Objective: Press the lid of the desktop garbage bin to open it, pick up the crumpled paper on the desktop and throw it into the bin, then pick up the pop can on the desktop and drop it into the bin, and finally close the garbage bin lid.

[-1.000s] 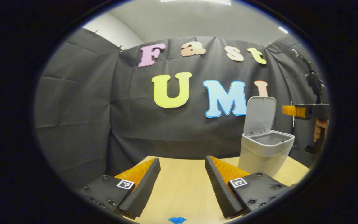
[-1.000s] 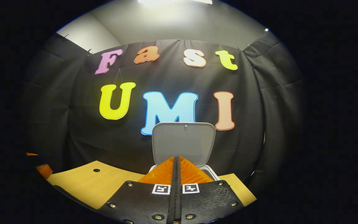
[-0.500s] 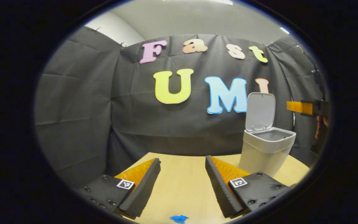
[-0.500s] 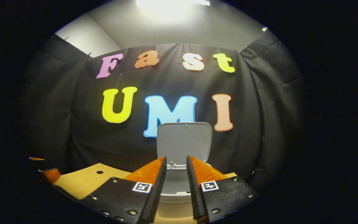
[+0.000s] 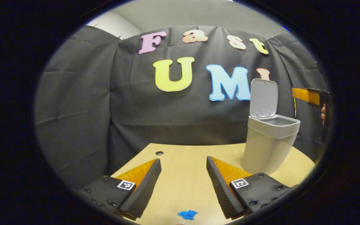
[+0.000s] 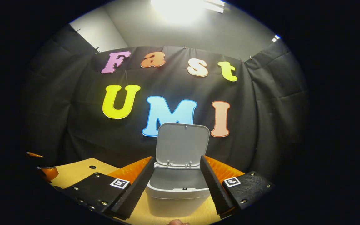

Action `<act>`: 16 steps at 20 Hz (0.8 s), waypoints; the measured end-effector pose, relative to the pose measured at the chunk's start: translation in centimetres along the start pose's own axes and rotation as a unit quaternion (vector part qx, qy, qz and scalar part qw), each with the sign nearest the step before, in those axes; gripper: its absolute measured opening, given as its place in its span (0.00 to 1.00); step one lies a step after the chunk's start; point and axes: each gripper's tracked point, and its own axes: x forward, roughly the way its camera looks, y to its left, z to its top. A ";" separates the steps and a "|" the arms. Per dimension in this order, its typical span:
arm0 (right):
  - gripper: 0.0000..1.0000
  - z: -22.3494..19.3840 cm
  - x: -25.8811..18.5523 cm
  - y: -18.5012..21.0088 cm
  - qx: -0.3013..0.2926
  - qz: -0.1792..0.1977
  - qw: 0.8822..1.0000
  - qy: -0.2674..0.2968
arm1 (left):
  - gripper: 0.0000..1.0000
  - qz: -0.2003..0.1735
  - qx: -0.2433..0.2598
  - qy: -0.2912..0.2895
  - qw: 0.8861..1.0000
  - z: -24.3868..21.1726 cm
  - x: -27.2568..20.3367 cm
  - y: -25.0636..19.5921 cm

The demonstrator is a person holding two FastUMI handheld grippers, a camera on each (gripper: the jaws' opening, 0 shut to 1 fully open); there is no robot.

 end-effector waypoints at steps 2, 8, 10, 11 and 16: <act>0.94 -0.4 -0.4 0.6 -0.006 0.006 1.000 0.005 | 0.96 -0.010 -0.004 0.020 1.000 -1.9 0.1 -0.1; 0.94 -1.6 -2.1 2.6 -0.019 0.031 0.999 0.023 | 1.00 -0.038 0.009 0.083 0.996 -9.0 -0.5 -0.7; 0.94 -2.1 -2.8 3.3 -0.019 0.039 0.999 0.032 | 1.00 -0.046 0.015 0.108 0.993 -11.5 -0.9 -0.9; 0.94 -2.4 -3.1 3.7 -0.016 0.042 0.998 0.036 | 1.00 -0.048 0.016 0.119 0.992 -12.6 -1.0 -0.9; 0.94 -3.6 -4.6 5.1 -0.014 0.056 0.997 0.059 | 0.96 -0.054 0.020 0.153 0.987 -16.6 -0.9 -1.3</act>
